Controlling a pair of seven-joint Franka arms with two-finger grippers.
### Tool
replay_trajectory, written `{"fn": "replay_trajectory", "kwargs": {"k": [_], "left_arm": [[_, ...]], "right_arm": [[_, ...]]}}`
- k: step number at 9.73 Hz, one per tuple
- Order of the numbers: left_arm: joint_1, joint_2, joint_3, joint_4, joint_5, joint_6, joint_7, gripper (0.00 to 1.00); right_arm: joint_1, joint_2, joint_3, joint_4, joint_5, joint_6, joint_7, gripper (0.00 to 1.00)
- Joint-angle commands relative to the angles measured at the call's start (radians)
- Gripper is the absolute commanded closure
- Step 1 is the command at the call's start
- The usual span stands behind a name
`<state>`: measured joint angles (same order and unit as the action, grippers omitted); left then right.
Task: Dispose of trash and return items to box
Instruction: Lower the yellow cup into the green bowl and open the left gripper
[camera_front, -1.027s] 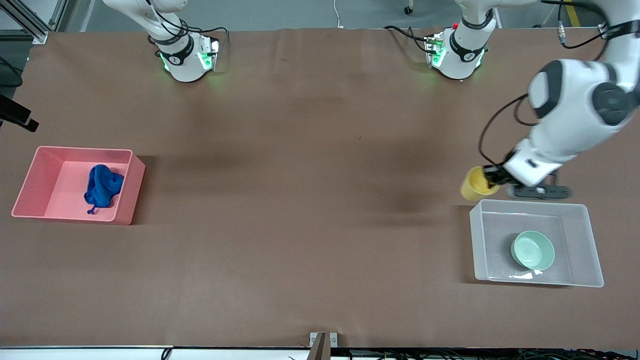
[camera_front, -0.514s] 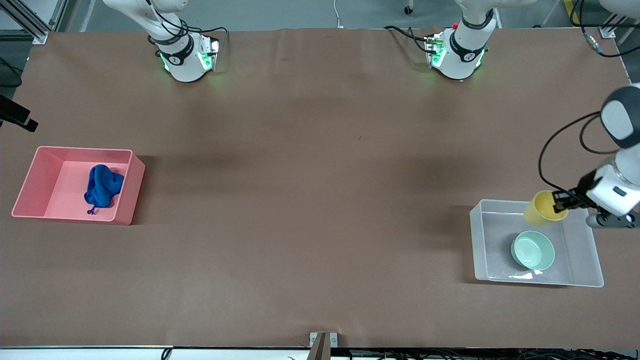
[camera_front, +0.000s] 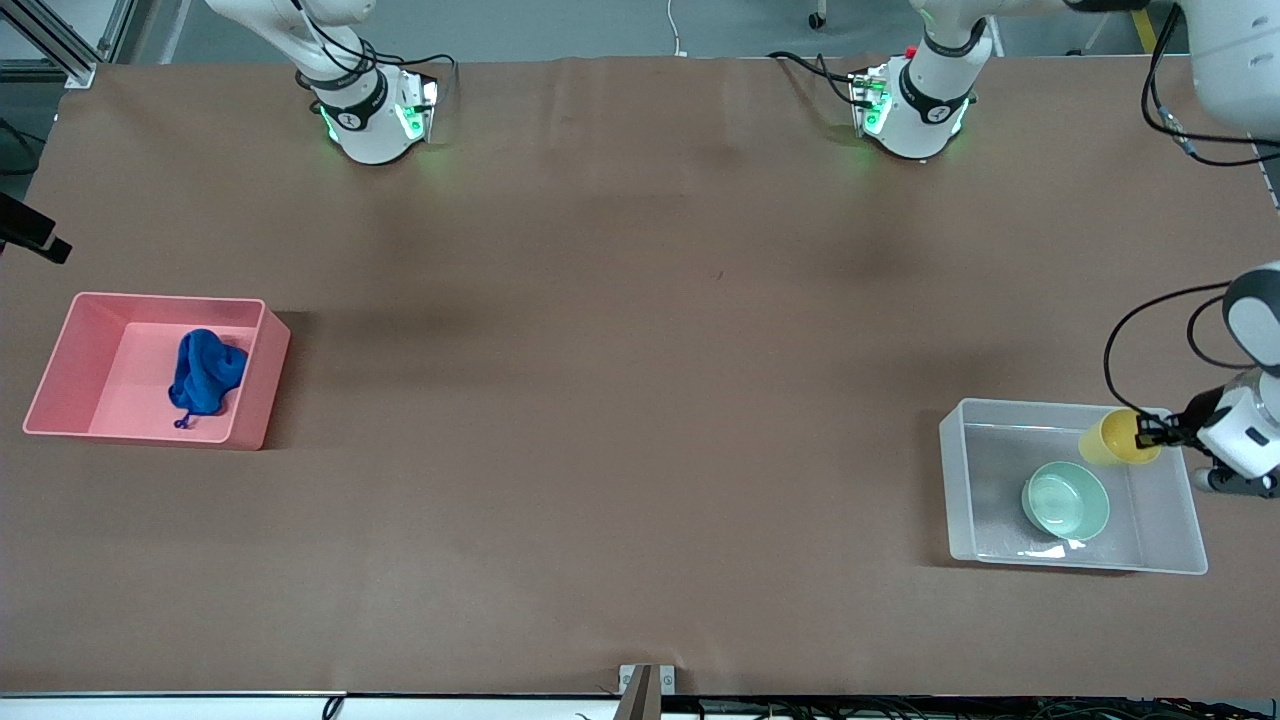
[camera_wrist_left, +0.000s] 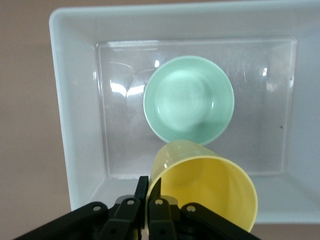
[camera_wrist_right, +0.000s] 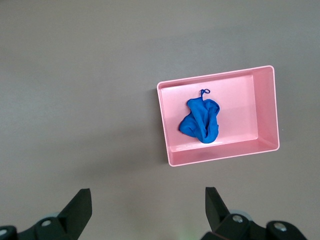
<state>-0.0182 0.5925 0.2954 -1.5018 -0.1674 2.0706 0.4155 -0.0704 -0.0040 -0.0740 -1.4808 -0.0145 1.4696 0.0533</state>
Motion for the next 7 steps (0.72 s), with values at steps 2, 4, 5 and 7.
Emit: {"fn": "replay_trajectory", "kwargs": {"k": [2,4,5,7], "left_arm": [[0.01,0.136,0.01,0.106,-0.079,0.012,0.008,0.99],[0.009,0.168,0.011,0.124,-0.118,0.051,0.005,0.99],[0.015,0.174,0.01,0.121,-0.119,0.054,0.011,0.98],[0.015,0.199,0.01,0.117,-0.121,0.054,0.008,0.93]], "right_arm": [[-0.014,-0.011,0.008,-0.01,0.01,-0.002,-0.009,0.0],[-0.014,-0.011,0.008,-0.01,0.01,0.0,-0.009,0.0],[-0.014,-0.011,0.008,-0.01,0.01,0.0,-0.009,0.0],[-0.014,-0.011,0.008,-0.01,0.01,0.0,-0.009,0.0]]}}
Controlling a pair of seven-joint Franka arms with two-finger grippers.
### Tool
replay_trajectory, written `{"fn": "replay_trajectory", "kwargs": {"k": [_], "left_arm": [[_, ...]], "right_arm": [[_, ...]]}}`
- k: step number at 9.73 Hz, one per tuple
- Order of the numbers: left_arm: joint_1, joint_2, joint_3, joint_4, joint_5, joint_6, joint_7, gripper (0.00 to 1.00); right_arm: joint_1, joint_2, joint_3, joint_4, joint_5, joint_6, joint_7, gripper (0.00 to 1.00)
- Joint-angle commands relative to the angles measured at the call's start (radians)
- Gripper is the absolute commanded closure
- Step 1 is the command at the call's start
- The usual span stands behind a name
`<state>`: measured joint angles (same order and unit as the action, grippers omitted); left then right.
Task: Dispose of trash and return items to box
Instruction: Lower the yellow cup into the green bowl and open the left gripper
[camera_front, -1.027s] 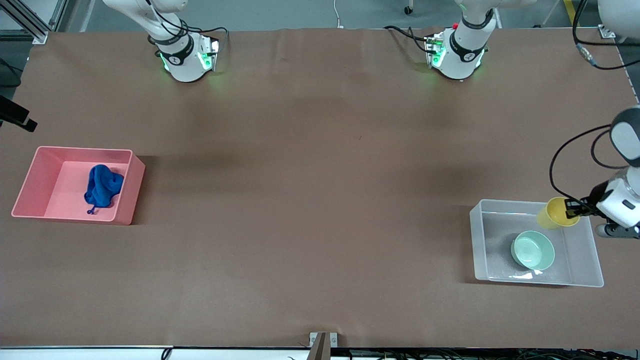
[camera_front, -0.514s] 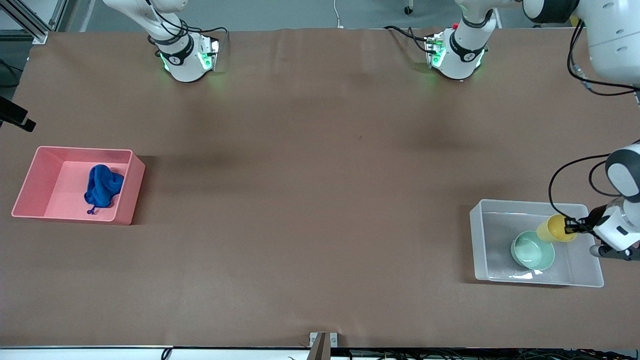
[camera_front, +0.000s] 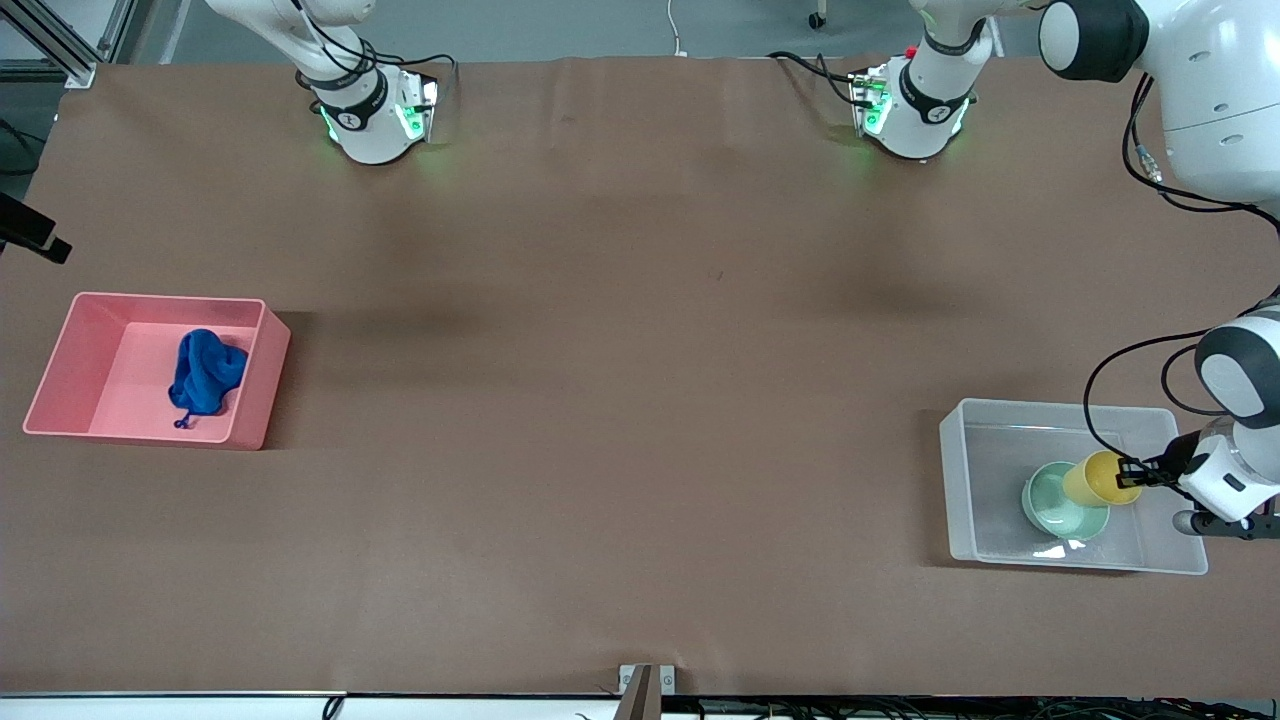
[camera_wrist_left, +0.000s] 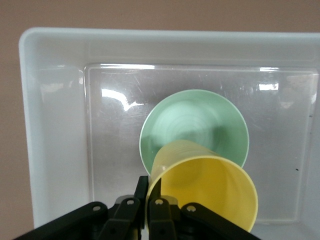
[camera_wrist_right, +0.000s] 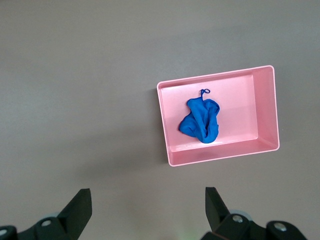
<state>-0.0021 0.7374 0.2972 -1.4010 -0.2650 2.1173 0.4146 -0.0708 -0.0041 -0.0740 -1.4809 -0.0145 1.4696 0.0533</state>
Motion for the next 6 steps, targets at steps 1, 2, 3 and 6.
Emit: {"fn": "replay_trajectory", "kwargs": {"k": [1,2,3,6], "left_arm": [[-0.001,0.06,0.008,0.017,-0.023,0.007,0.001,0.91],[-0.001,0.063,0.005,0.02,-0.023,0.01,-0.006,0.78],[-0.001,0.056,0.005,0.02,-0.022,0.022,-0.005,0.21],[0.001,-0.037,0.003,0.02,-0.01,0.03,0.012,0.0]], "right_arm": [[-0.014,-0.011,0.008,-0.01,0.01,0.0,-0.009,0.0],[-0.014,-0.011,0.008,-0.01,0.01,0.0,-0.009,0.0],[-0.014,-0.011,0.008,-0.01,0.01,0.003,-0.009,0.0],[-0.014,-0.011,0.008,-0.01,0.01,0.005,-0.009,0.0]]}}
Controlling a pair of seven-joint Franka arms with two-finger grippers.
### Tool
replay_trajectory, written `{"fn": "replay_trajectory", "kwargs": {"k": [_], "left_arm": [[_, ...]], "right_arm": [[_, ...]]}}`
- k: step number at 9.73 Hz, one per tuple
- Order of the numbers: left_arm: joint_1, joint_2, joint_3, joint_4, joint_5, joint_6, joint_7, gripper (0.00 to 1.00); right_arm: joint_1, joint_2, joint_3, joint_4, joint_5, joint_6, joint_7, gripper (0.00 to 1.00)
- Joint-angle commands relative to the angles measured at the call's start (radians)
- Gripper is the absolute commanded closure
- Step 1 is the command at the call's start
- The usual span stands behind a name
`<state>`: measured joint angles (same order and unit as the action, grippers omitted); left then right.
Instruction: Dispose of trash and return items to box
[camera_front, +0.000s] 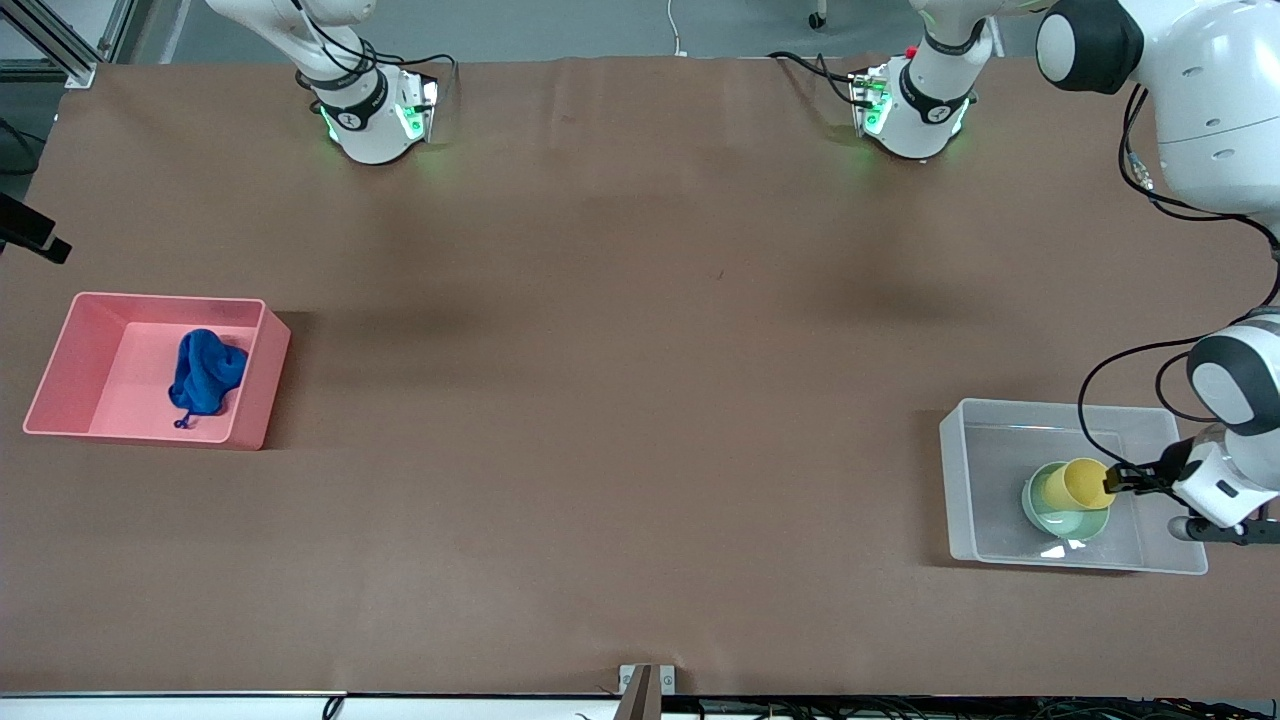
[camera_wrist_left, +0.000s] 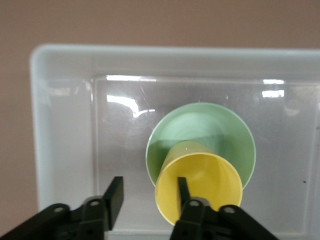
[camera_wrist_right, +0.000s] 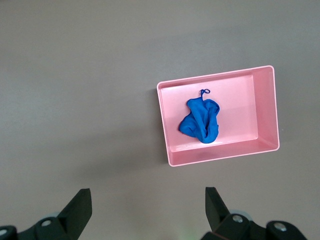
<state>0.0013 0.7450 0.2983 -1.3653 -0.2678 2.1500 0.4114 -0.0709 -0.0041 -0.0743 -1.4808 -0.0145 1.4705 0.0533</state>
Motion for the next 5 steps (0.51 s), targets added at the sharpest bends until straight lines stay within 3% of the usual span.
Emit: {"fn": "replay_trajectory", "kwargs": {"k": [1,3,4,5], "left_arm": [[-0.007,-0.114,-0.01,-0.026,-0.005,-0.007,0.007,0.0],[-0.009,-0.32,-0.048,-0.145,0.002,-0.053,0.0,0.0],[-0.009,-0.429,-0.083,-0.178,0.097,-0.149,-0.052,0.0],[0.002,-0.509,-0.164,-0.181,0.201,-0.253,-0.159,0.0]], "right_arm": [[-0.015,-0.011,0.008,-0.01,0.01,0.005,-0.01,0.0],[-0.012,-0.011,0.008,-0.01,0.01,0.004,-0.01,0.0],[-0.013,-0.011,0.008,-0.01,0.01,0.004,-0.01,0.0],[-0.013,-0.011,0.008,-0.01,0.01,0.004,-0.01,0.0]]}}
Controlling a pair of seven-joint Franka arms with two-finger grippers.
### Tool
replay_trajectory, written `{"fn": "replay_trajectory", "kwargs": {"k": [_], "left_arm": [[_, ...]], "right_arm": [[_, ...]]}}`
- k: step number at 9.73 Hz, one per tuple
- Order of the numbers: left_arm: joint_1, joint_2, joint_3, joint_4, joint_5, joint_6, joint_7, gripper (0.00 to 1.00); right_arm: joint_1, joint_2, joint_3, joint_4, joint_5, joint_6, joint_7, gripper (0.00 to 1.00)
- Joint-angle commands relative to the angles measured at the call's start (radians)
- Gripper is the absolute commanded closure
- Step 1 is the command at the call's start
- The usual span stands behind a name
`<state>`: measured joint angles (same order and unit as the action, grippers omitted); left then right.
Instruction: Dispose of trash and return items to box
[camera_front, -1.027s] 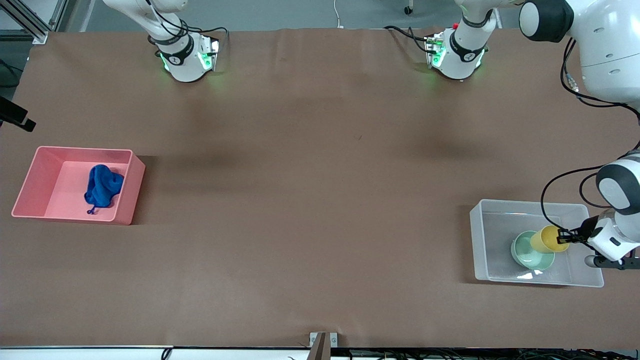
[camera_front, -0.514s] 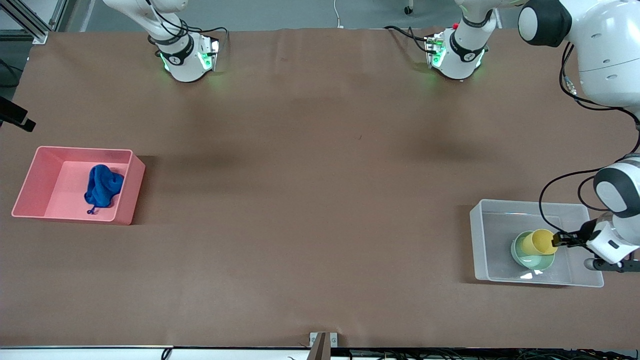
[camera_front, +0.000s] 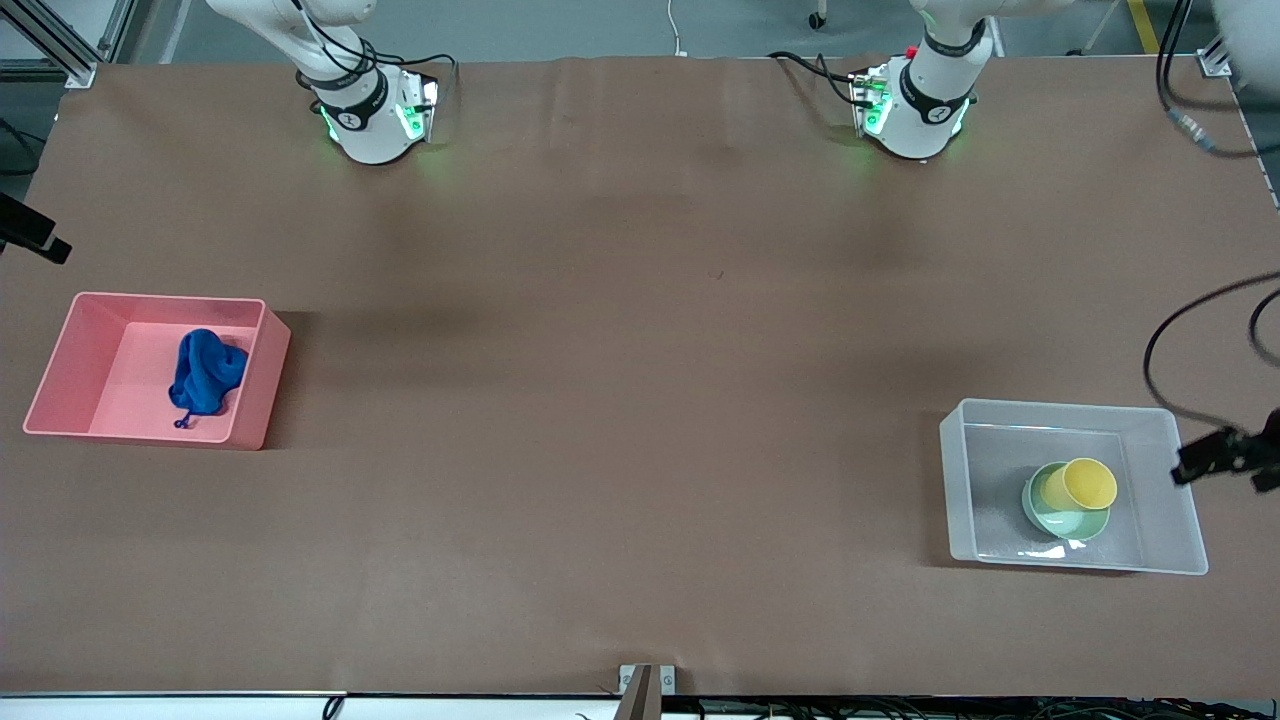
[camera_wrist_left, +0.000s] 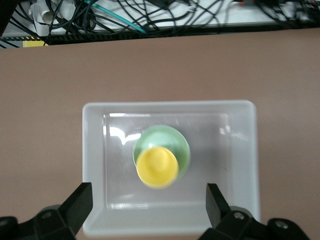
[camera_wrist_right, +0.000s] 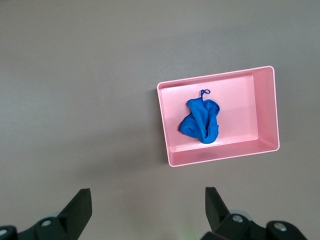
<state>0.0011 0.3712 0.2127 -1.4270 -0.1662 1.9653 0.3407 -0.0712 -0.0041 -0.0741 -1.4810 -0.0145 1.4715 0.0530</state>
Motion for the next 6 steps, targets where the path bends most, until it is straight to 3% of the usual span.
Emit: {"fn": "replay_trajectory", "kwargs": {"k": [1,4,6], "left_arm": [[0.016,-0.208,-0.151,-0.124,0.156,-0.162,-0.168,0.0],[0.022,-0.403,-0.275,-0.148,0.169,-0.417,-0.326,0.0],[0.014,-0.403,-0.283,-0.075,0.157,-0.479,-0.328,0.0]], "right_arm": [[-0.013,-0.011,0.008,-0.01,0.01,0.003,-0.01,0.0],[-0.013,-0.011,0.008,-0.01,0.01,0.003,-0.01,0.0],[-0.013,-0.011,0.008,-0.01,0.01,0.003,-0.01,0.0]]}}
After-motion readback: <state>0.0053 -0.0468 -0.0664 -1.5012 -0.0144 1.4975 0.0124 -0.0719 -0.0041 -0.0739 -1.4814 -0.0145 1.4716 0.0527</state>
